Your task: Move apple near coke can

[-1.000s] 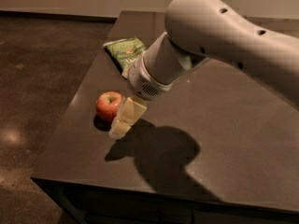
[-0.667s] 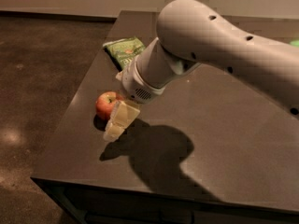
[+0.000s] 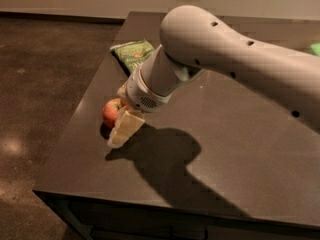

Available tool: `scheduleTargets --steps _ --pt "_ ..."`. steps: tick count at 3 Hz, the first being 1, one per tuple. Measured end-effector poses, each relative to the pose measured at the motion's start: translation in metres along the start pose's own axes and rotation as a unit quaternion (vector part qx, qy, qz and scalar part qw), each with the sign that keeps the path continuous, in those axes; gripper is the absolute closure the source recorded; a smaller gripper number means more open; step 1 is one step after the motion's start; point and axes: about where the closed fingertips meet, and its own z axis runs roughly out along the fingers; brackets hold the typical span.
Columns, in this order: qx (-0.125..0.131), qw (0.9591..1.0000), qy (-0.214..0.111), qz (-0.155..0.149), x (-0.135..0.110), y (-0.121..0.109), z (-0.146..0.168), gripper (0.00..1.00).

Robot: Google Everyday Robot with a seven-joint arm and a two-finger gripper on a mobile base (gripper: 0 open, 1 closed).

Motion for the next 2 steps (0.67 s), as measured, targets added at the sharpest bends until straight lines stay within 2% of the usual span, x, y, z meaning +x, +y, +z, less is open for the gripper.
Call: scheduleTargets --steps 1,2 --pt "-0.001 1.0 0.003 0.002 0.0059 -0.0045 0.0001 0.4" --pt "0.008 0.9998 0.006 0.017 0.0123 -0.0139 -0.0088 0.63"
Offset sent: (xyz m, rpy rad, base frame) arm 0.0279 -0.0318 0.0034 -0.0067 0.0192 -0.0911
